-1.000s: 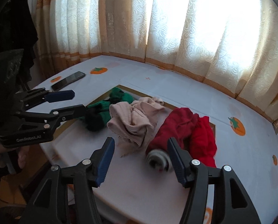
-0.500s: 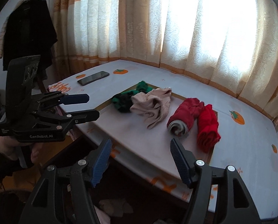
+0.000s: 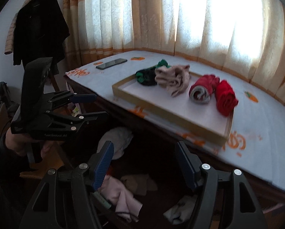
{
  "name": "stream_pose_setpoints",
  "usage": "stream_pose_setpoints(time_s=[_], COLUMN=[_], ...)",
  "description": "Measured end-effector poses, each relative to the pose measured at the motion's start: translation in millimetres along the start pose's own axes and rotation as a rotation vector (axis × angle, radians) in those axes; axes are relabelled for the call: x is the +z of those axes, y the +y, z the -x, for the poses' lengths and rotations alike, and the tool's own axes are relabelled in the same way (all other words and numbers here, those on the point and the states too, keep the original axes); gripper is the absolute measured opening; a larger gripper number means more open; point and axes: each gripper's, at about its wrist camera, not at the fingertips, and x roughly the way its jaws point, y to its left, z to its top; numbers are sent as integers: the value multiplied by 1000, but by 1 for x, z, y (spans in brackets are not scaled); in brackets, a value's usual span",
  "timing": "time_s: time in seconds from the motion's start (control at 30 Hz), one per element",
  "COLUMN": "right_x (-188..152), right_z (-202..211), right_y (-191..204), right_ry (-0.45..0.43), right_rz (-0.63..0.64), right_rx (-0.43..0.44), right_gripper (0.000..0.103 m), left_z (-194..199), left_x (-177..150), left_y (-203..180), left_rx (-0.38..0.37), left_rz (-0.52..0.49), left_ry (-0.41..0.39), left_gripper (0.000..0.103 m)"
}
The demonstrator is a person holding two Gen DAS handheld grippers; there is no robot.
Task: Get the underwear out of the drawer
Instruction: 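Lower both open tools down into the open drawer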
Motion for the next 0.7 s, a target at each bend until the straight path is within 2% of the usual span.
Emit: stream_pose_setpoints(time_s=[0.27,0.5,0.7], right_x=[-30,-55,-58], right_z=[-5,-7,-1], right_y=[-9,-8,-16], right_ry=[43,116,129], right_rz=[-79,-85,-101], right_rx=[19,26,9], right_gripper=[69,69,69], left_z=[-11,-24,-34], left_x=[-28,-34,-39], left_y=[6,1,1], left_rx=[17,22,35], left_rz=[29,1,-16], left_ry=[68,120,163], left_gripper=[72,72,73])
